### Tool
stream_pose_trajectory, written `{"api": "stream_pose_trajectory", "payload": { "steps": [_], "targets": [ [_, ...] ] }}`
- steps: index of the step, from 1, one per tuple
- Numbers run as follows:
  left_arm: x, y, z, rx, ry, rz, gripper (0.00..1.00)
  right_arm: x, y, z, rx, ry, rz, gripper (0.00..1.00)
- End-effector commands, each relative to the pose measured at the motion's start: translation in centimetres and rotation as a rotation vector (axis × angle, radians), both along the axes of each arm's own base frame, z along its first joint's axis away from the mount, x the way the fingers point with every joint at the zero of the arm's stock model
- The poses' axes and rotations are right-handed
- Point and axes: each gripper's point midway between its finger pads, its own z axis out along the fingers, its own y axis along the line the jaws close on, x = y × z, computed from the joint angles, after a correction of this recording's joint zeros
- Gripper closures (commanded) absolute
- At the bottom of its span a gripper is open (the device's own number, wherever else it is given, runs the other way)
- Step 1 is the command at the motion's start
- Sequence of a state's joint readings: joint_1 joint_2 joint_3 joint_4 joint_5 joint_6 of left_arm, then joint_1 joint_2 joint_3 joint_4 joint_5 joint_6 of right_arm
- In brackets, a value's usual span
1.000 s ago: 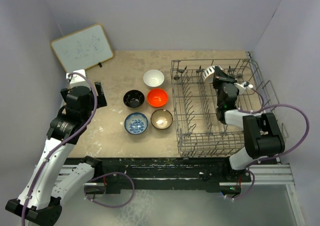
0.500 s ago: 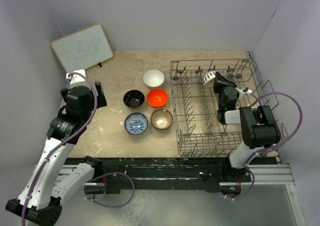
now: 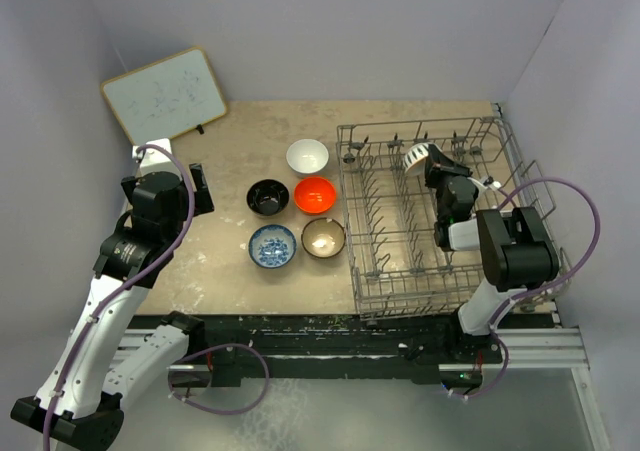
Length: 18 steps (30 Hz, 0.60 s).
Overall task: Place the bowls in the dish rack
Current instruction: Adjust the bowl in the dish rack.
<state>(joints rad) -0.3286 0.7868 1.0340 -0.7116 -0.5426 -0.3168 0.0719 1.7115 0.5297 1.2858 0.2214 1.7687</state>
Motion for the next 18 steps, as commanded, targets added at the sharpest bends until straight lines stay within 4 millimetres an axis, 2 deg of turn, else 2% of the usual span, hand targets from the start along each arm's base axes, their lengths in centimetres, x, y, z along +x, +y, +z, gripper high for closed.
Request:
{"api": "stream_pose_trajectory", "payload": {
  "steps": [1, 3, 7, 10, 14, 18],
  "targets": [
    [0.3, -0.2, 1.3, -0.001, -0.049, -0.011, 0.01, -0.2, 1.0, 3.4, 0.049, -0.128, 0.051, 0.92],
    [0.4, -0.3, 1.3, -0.004, -0.050, -0.014, 0.01, -0.4, 1.0, 3.3, 0.048, -0.124, 0.053, 0.88],
    [0.5, -0.4, 1.3, -0.009, -0.051, -0.019, 0.01, -0.8, 1.0, 3.4, 0.044, -0.111, 0.054, 0.72],
    [0.5, -0.4, 1.3, -0.009, -0.050, -0.020, 0.01, -1.2, 0.9, 4.5, 0.045, -0.132, 0.049, 0.66],
    [0.5, -0.4, 1.3, -0.010, -0.051, -0.020, 0.01, -1.3, 0.8, 6.4, -0.003, -0.146, 0.041, 0.59],
    [0.4, -0.4, 1.5, -0.012, -0.056, -0.020, 0.01, -1.5, 0.6, 7.7, -0.058, -0.130, 0.026, 0.58]
  ]
}}
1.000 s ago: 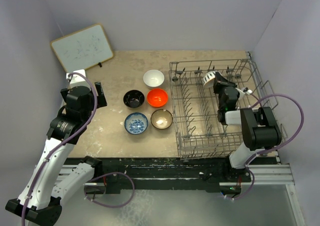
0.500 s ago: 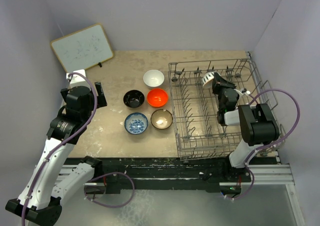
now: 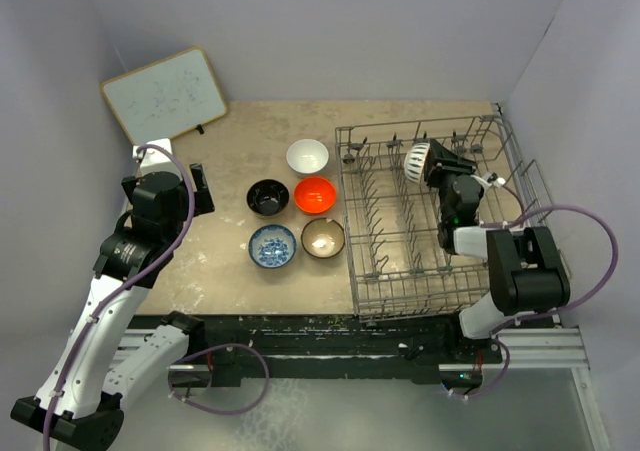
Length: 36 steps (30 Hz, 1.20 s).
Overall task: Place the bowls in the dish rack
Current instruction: Adjust the bowl in the dish rack.
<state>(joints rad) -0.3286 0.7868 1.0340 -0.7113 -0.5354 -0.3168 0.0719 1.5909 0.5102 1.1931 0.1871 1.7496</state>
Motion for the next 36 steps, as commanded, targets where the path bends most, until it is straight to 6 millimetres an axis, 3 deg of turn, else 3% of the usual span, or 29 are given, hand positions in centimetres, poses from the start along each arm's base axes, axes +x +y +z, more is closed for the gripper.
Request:
{"api": "stream_pose_trajectory", "payload": {
  "steps": [1, 8, 12, 17, 22, 25, 31, 36],
  "targets": [
    [0.3, -0.3, 1.5, -0.010, -0.059, -0.013, 0.01, -0.4, 0.0, 6.2, -0.052, -0.126, -0.011, 0.60],
    [0.3, -0.3, 1.6, -0.012, -0.061, -0.014, 0.01, -0.1, 0.5, 5.9, -0.099, -0.087, 0.016, 0.76],
    [0.2, -0.2, 1.8, -0.013, -0.066, -0.012, 0.01, 0.4, 1.2, 5.8, -0.151, -0.055, 0.052, 0.78],
    [0.2, -0.3, 1.9, -0.017, -0.069, -0.019, 0.01, 0.1, 1.2, 7.4, -0.413, 0.054, 0.077, 0.67],
    [0.4, -0.7, 1.9, -0.025, -0.065, -0.034, 0.01, -0.9, -0.3, 8.9, -0.745, 0.201, 0.077, 0.55],
    [0.5, -0.8, 2.0, -0.026, -0.063, -0.035, 0.01, -1.0, 0.2, 9.4, -0.923, 0.256, 0.170, 0.48],
    [0.9, -1.3, 2.2, -0.028, -0.045, -0.058, 0.01, -2.4, 1.0, 7.1, -1.166, 0.381, 0.394, 0.47],
    [1.3, -1.9, 1.2, -0.039, -0.002, -0.075, 0.01, -3.9, 1.0, 5.3, -1.286, 0.459, 0.521, 0.47]
  ]
}}
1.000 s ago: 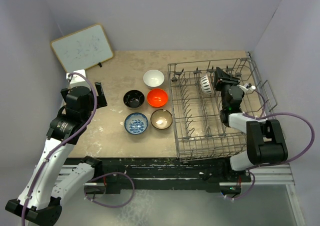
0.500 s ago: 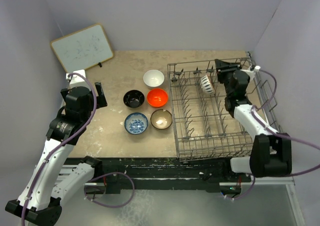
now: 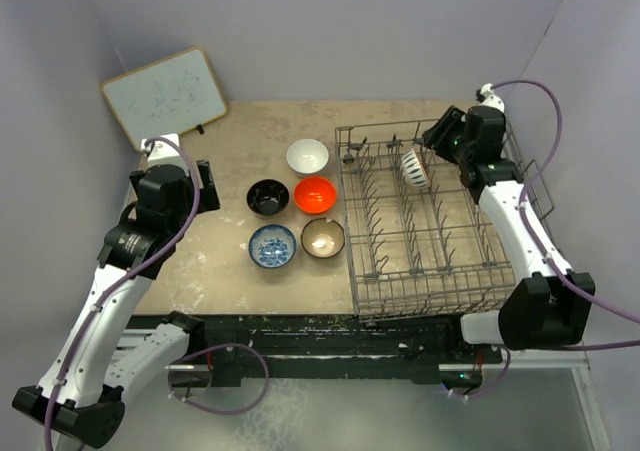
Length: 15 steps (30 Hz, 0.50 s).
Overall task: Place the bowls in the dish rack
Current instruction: Adjust the bowl in the dish rack.
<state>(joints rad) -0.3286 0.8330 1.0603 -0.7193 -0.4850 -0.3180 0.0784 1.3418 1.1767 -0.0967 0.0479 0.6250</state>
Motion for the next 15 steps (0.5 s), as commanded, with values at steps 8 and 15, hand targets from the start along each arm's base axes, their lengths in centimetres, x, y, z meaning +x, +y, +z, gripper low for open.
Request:
{"api": "stream_pose_trajectory", "payload": {
  "steps": [8, 15],
  "targets": [
    [1.1, -1.1, 1.2, -0.026, -0.024, -0.033, 0.01, -0.8, 1.2, -5.2, -0.231, 0.249, 0.264, 0.40],
    [1.1, -0.8, 1.1, -0.013, -0.018, -0.020, 0.01, 1.5, 4.1, -7.1, -0.171, 0.265, 0.432, 0.42]
  ]
}}
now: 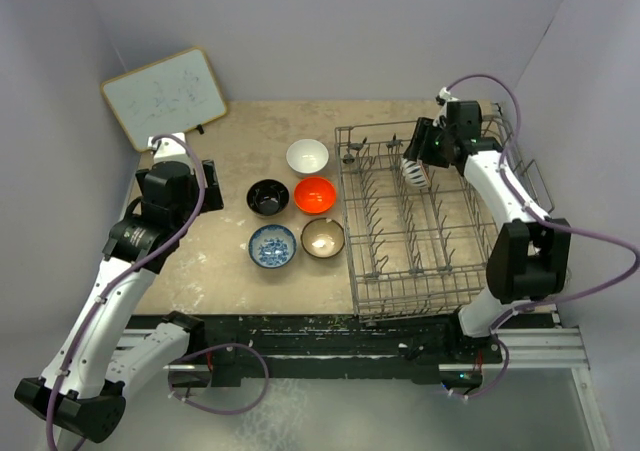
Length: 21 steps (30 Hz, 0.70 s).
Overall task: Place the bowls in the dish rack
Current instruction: Adjust the bowl in the dish rack.
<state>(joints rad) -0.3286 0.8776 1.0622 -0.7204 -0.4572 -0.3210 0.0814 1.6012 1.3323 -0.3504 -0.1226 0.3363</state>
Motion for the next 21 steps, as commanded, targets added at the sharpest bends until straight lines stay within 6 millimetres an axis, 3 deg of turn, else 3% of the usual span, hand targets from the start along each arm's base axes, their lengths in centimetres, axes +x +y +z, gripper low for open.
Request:
{"api": "stream_pose_trajectory", "payload": {
  "steps": [1, 11, 14, 17, 21],
  "targets": [
    [0.4, 0.0, 2.1, -0.009, -0.060, 0.005, 0.01, 1.5, 2.2, 1.3, 0.044, -0.034, 0.140, 0.43],
    [0.8, -0.1, 2.0, -0.009, -0.051, 0.008, 0.01, 2.0, 1.3, -0.4, 0.000, -0.015, 0.096, 0.50],
    [0.9, -0.2, 2.0, -0.015, -0.049, 0.007, 0.01, 1.9, 1.3, -1.3, 0.004, 0.004, 0.102, 0.60],
    [0.8, -0.3, 2.0, -0.018, -0.046, 0.004, 0.01, 1.9, 1.6, -1.6, 0.014, 0.007, 0.111, 0.62],
    [0.7, -0.3, 2.0, -0.020, -0.045, 0.004, 0.01, 1.9, 1.6, -1.8, 0.019, 0.006, 0.108, 0.76]
  ]
}}
